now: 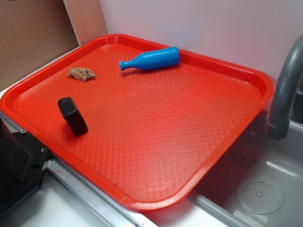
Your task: Grab the wood chip.
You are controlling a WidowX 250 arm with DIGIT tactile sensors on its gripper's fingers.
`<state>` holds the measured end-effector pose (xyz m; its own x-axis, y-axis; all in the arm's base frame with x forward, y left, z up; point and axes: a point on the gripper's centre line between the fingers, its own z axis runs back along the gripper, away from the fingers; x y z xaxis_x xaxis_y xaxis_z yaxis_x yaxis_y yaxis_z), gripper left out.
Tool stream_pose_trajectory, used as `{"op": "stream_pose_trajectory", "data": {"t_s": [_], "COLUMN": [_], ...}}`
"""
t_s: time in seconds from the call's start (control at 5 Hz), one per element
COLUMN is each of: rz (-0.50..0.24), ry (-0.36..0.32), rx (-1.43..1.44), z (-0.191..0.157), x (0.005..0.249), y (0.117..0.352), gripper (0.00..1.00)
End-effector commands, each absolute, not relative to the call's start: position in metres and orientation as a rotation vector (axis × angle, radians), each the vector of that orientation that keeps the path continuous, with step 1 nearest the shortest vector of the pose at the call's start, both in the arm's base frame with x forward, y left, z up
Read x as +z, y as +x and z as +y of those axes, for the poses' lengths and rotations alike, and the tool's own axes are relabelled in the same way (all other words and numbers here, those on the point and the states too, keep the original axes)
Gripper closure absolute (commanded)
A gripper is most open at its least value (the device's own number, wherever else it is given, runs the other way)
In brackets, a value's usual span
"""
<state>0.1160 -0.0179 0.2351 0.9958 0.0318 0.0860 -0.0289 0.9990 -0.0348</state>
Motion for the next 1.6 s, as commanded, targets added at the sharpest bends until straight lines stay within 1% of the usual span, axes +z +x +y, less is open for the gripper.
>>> {"op": "stream_pose_trajectory", "data": {"t_s": [0.0,0.2,0.4,0.6,0.8,1.0,1.2,1.4], "rz": [-0.087,-0.045,0.012,-0.009,-0.047,-0.072,-0.097,-0.116], "ry": [-0.034,-0.093,-0.176,-0.137,-0.114,-0.073,-0.043,-0.005], "rx": [0.03,0.286,0.543,0.793,1.041,1.286,1.372,1.439], "z": [-0.018,-0.001,0.005,0.008,0.023,0.04,0.063,0.081], "x": [0.235,0.224,0.21,0.188,0.16,0.139,0.113,0.097], "y": [0.116,0.137,0.15,0.168,0.192,0.208,0.224,0.227], "gripper": [0.0,0.0,0.0,0.0,0.0,0.0,0.0,0.0]}}
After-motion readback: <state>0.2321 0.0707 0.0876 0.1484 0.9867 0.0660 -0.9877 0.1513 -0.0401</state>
